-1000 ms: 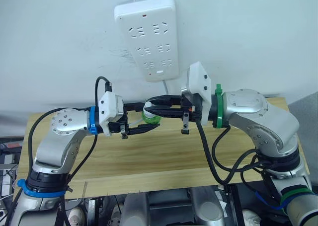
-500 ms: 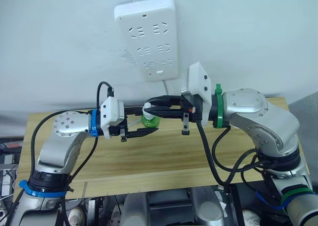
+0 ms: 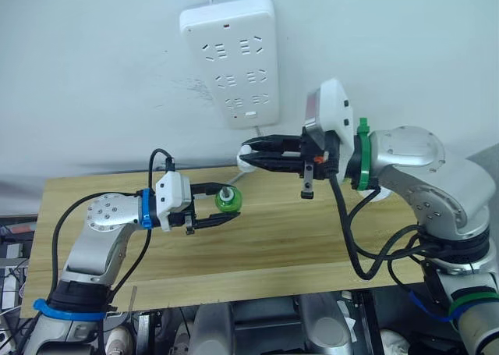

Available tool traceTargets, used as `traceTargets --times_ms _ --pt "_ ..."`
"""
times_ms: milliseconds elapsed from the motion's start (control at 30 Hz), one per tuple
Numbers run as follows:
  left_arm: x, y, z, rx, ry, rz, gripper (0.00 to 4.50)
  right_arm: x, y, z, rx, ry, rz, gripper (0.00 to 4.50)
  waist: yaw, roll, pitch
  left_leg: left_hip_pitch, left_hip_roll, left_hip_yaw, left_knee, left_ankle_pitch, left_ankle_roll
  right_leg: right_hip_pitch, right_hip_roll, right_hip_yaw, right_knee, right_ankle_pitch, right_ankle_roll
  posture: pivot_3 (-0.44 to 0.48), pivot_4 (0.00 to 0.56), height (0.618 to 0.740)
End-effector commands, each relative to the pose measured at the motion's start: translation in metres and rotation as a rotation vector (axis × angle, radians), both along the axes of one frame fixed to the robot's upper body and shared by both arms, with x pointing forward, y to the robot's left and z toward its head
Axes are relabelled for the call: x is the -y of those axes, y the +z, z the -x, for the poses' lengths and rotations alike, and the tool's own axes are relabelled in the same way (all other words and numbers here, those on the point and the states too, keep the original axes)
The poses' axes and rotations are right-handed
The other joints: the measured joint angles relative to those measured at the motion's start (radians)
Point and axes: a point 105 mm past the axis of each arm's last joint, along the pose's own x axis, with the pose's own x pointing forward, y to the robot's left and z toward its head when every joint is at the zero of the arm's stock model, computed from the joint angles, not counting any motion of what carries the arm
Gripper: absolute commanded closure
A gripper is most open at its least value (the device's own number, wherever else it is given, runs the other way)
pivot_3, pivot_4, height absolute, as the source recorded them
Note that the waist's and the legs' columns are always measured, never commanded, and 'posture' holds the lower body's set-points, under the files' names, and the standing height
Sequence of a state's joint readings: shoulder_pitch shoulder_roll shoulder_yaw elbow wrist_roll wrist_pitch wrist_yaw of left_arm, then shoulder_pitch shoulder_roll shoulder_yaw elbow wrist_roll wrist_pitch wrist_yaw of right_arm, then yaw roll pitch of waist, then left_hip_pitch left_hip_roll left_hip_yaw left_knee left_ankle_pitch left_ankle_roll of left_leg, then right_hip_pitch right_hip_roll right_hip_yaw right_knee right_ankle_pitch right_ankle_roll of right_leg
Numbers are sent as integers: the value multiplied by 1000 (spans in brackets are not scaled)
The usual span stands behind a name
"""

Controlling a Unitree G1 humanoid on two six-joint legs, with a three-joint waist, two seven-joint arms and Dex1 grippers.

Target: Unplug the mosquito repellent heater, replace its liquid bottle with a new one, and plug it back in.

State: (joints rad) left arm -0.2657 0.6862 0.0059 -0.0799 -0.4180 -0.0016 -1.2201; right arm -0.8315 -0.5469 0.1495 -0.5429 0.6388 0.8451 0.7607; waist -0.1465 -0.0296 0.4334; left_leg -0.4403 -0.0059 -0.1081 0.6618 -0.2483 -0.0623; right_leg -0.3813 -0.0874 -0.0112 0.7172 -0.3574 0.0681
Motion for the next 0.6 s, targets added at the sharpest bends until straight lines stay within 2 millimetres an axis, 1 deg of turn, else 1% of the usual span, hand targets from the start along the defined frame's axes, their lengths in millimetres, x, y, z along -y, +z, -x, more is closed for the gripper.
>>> traceTargets --times_ms 33,200,333,433,600 --pt "2 5 3 42 -9 9 2285 15 -2 -10 36 -89 -4 4273 -1 0 -1 0 0 0 0 0 0 0 0 0 0 0 0 -287 349 740" --pt "8 9 4 51 -32 15 2285 37 -32 -38 25 -251 13 4273 -3 -1 -4 0 0 1 0 0 0 0 0 0 1 0 0 -298 362 740" --pt "12 13 5 54 -49 19 2285 54 -50 -55 17 -361 12 4273 -16 -1 -4 0 0 1 1 0 0 0 0 0 1 0 0 -302 376 740" --pt "14 17 6 55 -53 26 2285 66 -60 -65 5 -438 -2 4273 -21 -1 -4 0 0 1 1 0 0 0 0 1 1 0 0 -304 387 740" --pt "16 22 9 45 -67 22 2285 78 -77 -77 -19 -537 -12 4273 -26 -1 -4 0 0 1 1 0 0 1 0 1 2 0 0 -285 406 740"
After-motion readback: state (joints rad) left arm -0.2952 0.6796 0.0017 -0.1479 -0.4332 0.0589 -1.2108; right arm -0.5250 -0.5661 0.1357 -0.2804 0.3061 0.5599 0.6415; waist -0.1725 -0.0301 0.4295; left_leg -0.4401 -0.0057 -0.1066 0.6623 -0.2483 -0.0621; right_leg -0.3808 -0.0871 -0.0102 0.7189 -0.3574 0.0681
